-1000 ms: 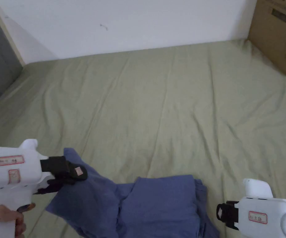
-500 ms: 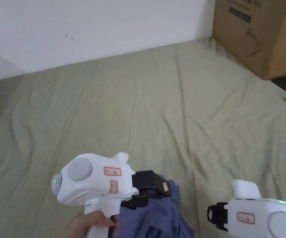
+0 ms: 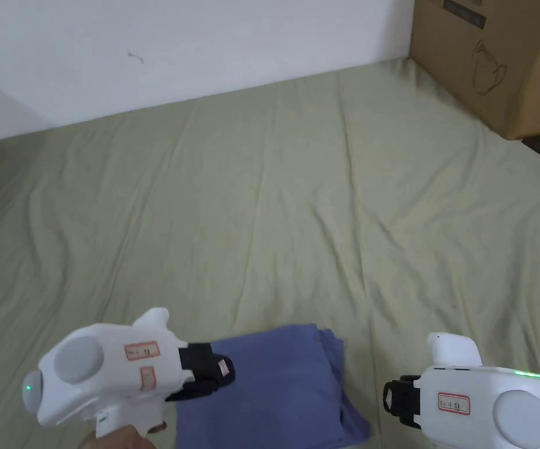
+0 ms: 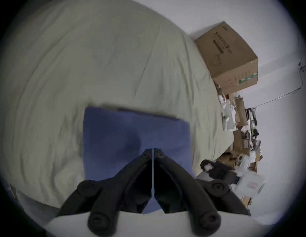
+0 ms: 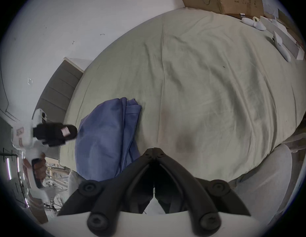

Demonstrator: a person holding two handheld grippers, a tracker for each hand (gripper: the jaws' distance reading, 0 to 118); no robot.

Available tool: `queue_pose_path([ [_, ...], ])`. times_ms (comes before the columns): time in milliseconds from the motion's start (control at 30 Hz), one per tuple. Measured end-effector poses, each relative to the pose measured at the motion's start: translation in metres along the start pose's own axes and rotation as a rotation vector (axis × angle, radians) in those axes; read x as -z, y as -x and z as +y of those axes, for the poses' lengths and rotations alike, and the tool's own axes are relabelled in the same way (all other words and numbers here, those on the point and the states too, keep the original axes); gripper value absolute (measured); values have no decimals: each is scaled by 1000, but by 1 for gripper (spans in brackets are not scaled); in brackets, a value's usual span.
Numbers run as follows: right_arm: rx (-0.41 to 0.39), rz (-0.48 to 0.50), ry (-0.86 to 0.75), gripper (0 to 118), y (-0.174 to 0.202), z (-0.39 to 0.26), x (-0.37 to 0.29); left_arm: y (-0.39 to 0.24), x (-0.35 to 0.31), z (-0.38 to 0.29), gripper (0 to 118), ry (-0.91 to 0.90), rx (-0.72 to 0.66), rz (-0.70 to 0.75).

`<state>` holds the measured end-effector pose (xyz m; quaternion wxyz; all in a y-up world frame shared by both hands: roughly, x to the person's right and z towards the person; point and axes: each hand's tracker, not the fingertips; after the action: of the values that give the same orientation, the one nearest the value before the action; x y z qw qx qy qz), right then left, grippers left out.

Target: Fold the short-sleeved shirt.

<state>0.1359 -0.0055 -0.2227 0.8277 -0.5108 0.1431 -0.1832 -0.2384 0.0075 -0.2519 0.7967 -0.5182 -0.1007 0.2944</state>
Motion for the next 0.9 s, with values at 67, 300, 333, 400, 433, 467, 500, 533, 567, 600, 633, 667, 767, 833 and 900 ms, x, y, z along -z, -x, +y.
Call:
queue_pose_path([
  [67, 2, -1, 3, 0, 0, 1, 1, 2, 21, -13, 1, 65, -15, -67],
  [300, 12, -17, 0, 0, -7, 1, -4, -37, 75, -36, 0, 161, 54, -110],
  [333, 17, -22, -2, 0, -10, 1, -4, -41, 81, -38, 0, 166, 58, -119],
  [400, 25, -28, -3, 0, -14, 1, -5, -56, 82, -39, 0, 178, 65, -127],
  [433, 29, -30, -3, 0, -16, 1, -6, -60, 84, -41, 0, 183, 87, -127],
  [467, 35, -33, -4, 0, -17, 1, -7, -65, 86, -43, 0, 190, 108, -108],
  [500, 40, -33, -5, 0, -19, 1, -7, -68, 86, -46, 0, 187, 143, -92],
  [533, 46, -32, -6, 0, -20, 1, -7, -76, 86, -45, 0, 177, 177, -87],
  [567, 51, -31, -7, 0, -20, 1, -7, -78, 87, -48, 0, 180, 163, -83],
  [600, 52, -31, -7, 0, -20, 2, -8, -78, 86, -48, 0, 183, 159, -80],
  [633, 51, -33, -6, 0, -20, 2, -8, -77, 84, -49, 0, 182, 164, -94],
  [667, 47, -36, -8, 0, -19, 2, -9, -80, 84, -46, 0, 182, 163, -112],
  [767, 43, -37, -8, 0, -19, 2, -9, -76, 89, -51, 0, 189, 101, -153],
  [833, 43, -40, -7, 0, -17, 2, -9, -79, 96, -54, 0, 190, 95, -153],
  [900, 35, -40, -3, 0, -15, 1, -9, -78, 94, -63, 0, 211, 110, -152],
])
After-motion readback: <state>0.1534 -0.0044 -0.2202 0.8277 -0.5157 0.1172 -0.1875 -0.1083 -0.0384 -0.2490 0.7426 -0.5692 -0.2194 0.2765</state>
